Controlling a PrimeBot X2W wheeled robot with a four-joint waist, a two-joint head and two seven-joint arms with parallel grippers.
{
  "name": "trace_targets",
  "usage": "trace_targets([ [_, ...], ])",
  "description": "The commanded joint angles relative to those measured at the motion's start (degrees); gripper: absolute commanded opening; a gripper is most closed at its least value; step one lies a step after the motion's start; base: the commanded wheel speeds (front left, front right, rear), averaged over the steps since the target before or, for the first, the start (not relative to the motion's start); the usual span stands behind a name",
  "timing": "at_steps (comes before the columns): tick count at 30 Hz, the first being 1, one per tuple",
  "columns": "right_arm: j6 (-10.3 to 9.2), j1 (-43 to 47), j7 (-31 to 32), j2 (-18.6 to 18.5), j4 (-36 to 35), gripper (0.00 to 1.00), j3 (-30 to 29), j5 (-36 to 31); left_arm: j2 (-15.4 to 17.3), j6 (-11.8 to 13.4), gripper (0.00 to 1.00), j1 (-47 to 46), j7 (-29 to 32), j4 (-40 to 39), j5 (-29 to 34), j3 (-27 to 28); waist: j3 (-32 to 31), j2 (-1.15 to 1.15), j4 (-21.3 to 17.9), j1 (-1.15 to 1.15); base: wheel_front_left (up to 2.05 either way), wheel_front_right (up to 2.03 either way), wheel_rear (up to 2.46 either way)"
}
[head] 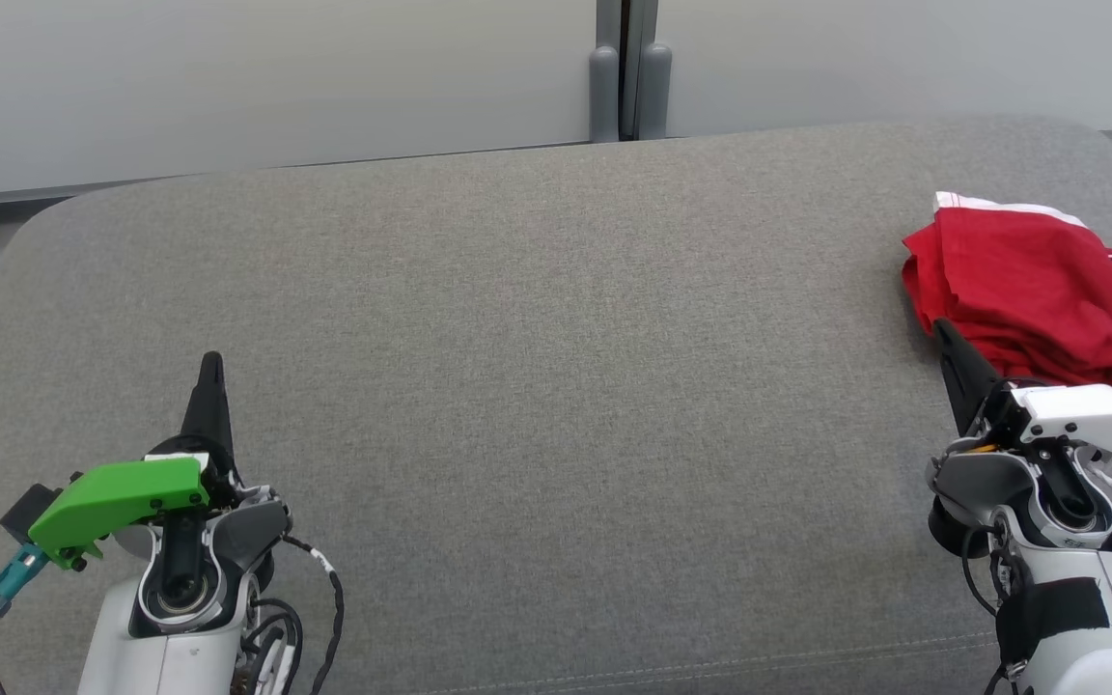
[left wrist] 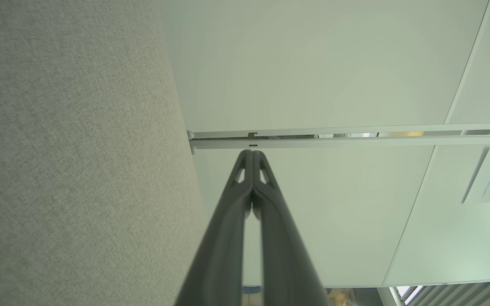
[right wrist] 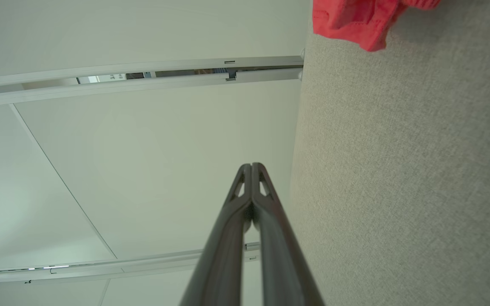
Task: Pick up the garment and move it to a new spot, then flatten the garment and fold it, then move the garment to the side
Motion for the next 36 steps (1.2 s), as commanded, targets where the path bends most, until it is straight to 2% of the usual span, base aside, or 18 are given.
trace_targets([
  [1,0.04,-0.6,0.2,-0.2,0.1,0.0,-0.1,0.1,0.0,-0.2,0.0,-0.8,0.0,0.1,0.0,0.2,0.0,0.0,0.0,0.0,0.0,0.0,0.0],
  [36,0.04,-0.6,0.2,-0.2,0.1,0.0,-0.1,0.1,0.0,-0.2,0.0,-0.8,0.0,0.1,0.0,0.2,0.0,0.0,0.0,0.0,0.0,0.0,0.0],
])
